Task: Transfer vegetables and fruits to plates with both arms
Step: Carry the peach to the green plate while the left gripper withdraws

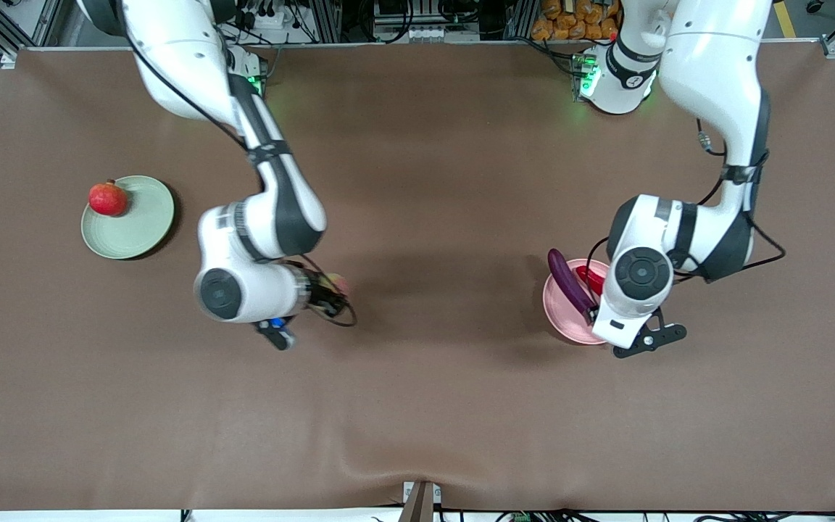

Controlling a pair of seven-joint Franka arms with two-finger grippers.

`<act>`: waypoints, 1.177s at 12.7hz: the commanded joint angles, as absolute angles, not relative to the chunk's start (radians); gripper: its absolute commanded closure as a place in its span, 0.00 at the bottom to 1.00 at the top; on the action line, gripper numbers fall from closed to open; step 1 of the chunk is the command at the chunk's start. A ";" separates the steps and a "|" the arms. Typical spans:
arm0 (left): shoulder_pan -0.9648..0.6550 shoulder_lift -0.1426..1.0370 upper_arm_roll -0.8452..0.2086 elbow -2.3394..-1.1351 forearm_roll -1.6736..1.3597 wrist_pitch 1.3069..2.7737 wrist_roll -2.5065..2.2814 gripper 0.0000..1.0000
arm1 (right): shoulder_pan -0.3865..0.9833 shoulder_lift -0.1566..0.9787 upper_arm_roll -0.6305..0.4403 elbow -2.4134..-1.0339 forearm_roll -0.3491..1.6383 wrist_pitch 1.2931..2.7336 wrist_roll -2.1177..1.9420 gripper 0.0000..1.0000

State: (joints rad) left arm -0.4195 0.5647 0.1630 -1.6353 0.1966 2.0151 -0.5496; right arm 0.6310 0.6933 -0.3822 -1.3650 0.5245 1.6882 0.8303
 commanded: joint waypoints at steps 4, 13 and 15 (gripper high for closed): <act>-0.290 0.465 0.153 -1.661 0.046 1.806 -0.094 0.00 | 0.620 0.523 -0.677 -1.591 0.430 1.444 0.277 1.00; -0.226 0.229 0.163 -1.746 0.044 1.675 -0.089 0.00 | 0.502 0.537 -0.957 -2.009 0.385 1.776 -0.575 1.00; -0.225 0.229 0.169 -1.672 0.044 1.635 -0.089 0.00 | 0.500 0.541 -0.953 -2.048 0.402 1.792 -0.584 1.00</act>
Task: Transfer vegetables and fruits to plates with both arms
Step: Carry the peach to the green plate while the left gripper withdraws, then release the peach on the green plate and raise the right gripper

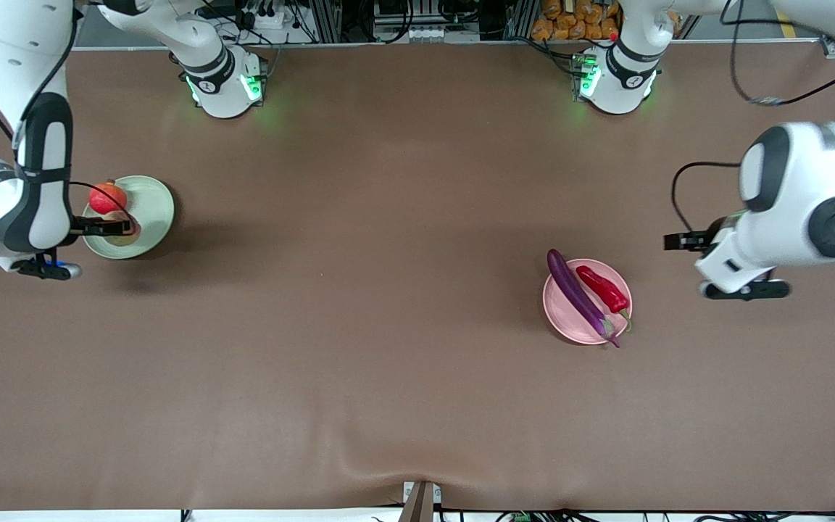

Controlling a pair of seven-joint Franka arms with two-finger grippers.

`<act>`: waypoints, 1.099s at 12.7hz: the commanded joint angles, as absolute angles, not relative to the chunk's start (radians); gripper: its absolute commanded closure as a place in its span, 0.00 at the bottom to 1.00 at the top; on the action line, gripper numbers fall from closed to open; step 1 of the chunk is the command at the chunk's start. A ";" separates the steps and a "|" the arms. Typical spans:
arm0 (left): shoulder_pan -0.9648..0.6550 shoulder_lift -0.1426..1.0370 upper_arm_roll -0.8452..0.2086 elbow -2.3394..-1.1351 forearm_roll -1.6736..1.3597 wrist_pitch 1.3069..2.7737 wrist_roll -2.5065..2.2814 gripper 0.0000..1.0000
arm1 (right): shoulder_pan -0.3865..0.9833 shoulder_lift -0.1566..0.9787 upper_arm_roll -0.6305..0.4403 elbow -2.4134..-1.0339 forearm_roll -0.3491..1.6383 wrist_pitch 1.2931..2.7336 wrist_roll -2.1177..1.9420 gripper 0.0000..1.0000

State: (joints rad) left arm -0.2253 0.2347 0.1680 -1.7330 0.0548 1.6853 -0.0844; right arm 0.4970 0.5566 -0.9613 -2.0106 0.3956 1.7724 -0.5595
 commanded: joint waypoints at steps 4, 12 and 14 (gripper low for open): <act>-0.236 0.123 0.166 -1.625 0.049 1.533 -0.097 0.00 | 0.499 0.595 -0.913 -2.046 0.448 1.809 -0.581 0.21; 0.011 0.038 -0.123 -1.600 0.043 1.494 -0.071 0.00 | 0.550 0.588 -0.900 -1.641 0.440 1.502 -0.580 0.00; 0.009 0.038 -0.123 -1.585 0.028 1.494 -0.063 0.00 | 0.552 0.588 -0.885 -1.469 0.448 1.505 -0.586 0.00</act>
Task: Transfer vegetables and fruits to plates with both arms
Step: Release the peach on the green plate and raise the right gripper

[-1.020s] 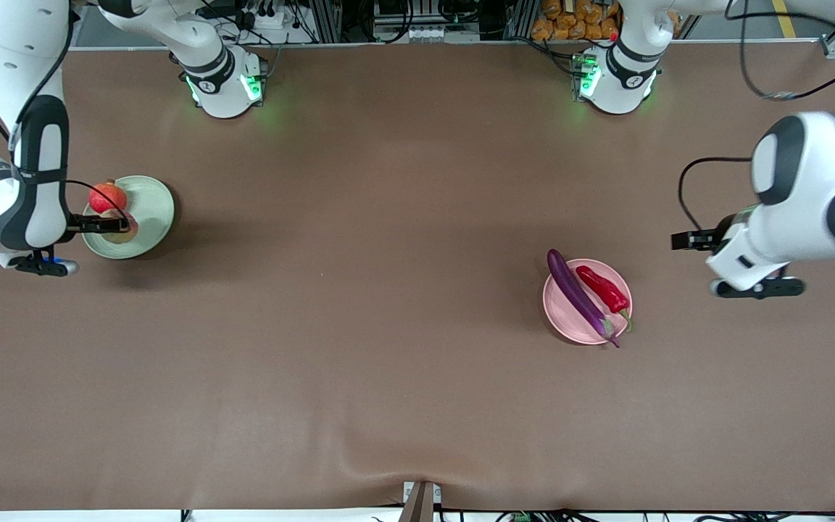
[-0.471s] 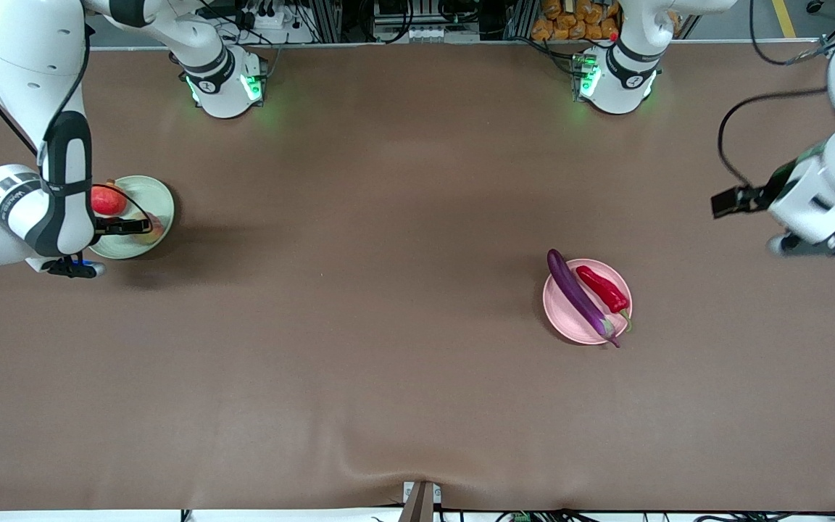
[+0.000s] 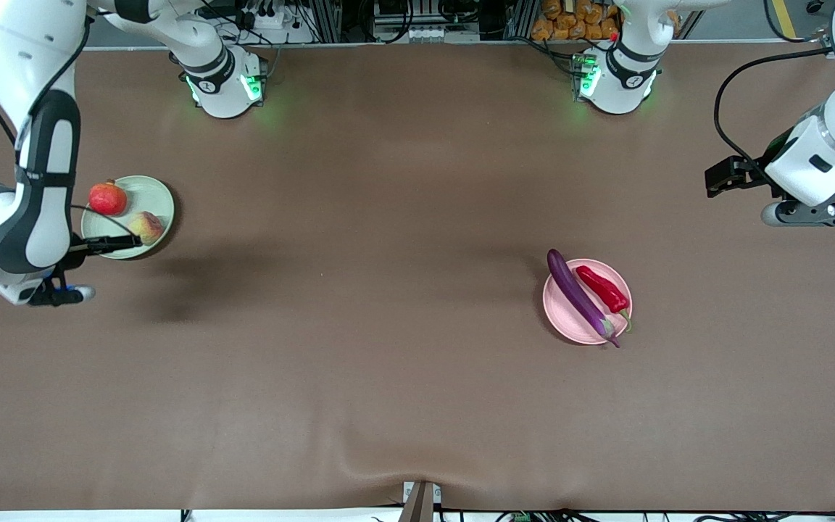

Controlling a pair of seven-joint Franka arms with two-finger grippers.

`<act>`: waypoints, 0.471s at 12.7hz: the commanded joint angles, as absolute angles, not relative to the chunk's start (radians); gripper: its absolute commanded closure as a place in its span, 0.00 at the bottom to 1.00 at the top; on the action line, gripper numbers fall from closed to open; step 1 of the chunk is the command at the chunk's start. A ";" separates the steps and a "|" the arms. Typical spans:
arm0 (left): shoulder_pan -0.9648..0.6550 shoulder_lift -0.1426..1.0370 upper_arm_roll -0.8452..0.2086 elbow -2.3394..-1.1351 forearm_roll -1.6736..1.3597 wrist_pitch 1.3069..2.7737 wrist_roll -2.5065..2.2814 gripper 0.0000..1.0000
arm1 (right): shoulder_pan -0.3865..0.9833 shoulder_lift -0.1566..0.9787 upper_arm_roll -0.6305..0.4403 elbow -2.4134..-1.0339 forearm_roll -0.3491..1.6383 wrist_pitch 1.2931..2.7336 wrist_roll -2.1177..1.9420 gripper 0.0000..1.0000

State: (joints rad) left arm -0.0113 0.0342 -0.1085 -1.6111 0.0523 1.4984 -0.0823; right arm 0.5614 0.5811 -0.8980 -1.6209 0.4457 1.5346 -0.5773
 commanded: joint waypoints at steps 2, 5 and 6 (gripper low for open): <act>0.003 0.038 -0.120 -1.575 0.023 1.494 -0.063 0.00 | 0.461 0.592 -0.746 -1.268 0.379 1.491 -0.581 0.00; -0.092 0.022 -0.054 -1.546 0.021 1.476 -0.061 0.00 | 0.248 0.574 -0.507 -1.071 0.286 1.448 -0.581 0.00; -0.091 0.006 -0.052 -1.548 0.020 1.457 -0.060 0.00 | 0.198 0.569 -0.439 -1.022 0.264 1.425 -0.583 0.00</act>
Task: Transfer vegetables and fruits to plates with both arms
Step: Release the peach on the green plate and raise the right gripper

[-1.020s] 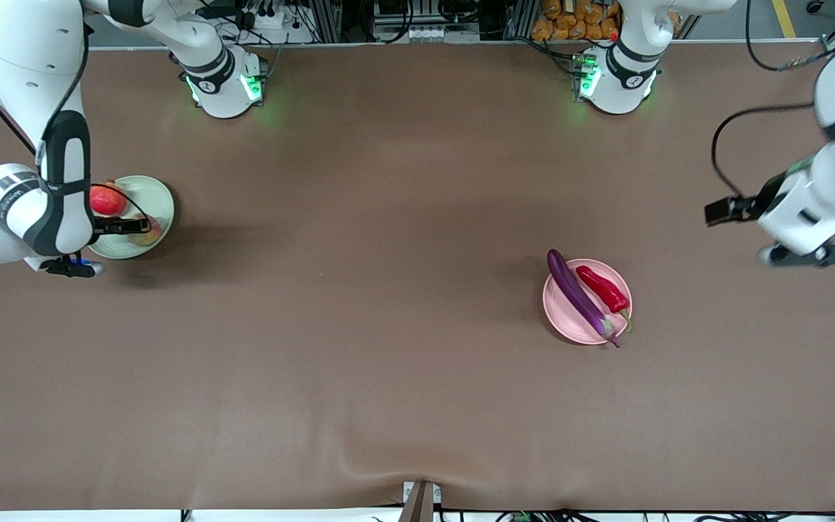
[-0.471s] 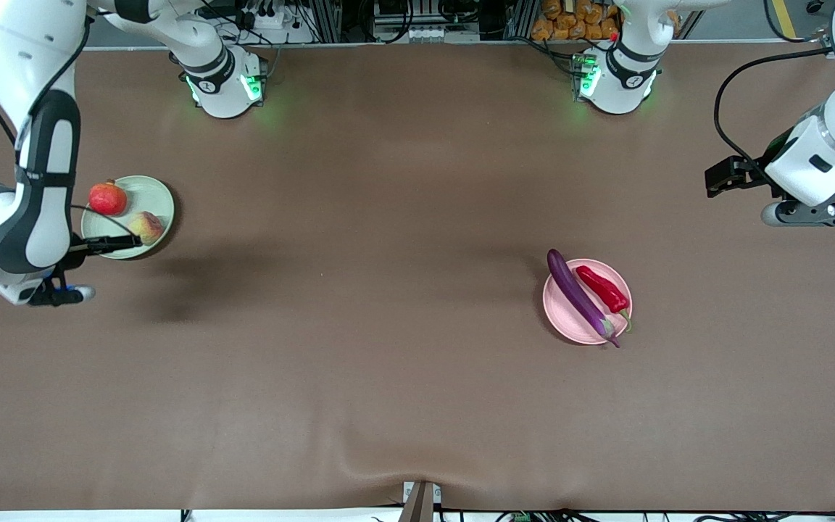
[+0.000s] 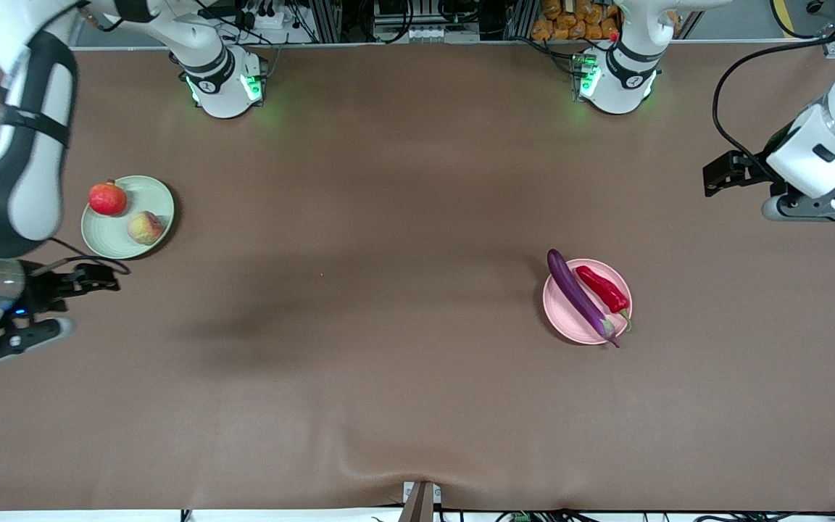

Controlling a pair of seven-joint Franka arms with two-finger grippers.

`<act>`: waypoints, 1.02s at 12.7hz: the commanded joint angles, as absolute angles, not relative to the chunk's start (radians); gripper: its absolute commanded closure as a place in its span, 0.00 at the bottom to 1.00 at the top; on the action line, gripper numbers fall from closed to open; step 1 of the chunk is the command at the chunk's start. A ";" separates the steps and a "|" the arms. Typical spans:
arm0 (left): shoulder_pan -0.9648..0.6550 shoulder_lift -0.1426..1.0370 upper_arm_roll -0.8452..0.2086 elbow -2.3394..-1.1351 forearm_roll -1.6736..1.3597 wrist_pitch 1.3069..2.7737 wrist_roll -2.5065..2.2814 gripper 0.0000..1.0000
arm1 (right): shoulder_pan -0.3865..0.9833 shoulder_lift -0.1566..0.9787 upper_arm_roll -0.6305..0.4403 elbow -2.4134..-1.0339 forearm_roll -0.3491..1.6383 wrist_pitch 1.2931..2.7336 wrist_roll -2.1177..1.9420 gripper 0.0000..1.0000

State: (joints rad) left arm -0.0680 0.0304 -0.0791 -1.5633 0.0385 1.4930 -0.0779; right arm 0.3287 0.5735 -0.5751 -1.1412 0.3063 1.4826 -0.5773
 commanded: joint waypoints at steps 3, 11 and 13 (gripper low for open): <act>-0.081 0.005 -0.060 -1.545 0.020 1.430 -0.078 0.00 | 0.011 0.488 -0.142 -1.011 0.249 1.384 -0.511 0.00; -0.018 -0.063 -0.080 -1.549 -0.028 1.425 -0.077 0.00 | -0.054 0.200 0.083 -1.203 0.055 1.259 0.075 0.00; -0.020 -0.067 -0.081 -1.548 -0.026 1.416 -0.071 0.00 | -0.049 0.103 0.074 -1.340 0.054 1.314 0.075 0.00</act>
State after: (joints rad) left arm -0.0354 -0.0508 -0.0653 -1.5456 -0.0095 1.4374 -0.0789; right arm -0.0418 0.2425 0.0701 -1.1444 0.0766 1.2499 0.0592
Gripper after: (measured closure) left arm 0.000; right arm 0.000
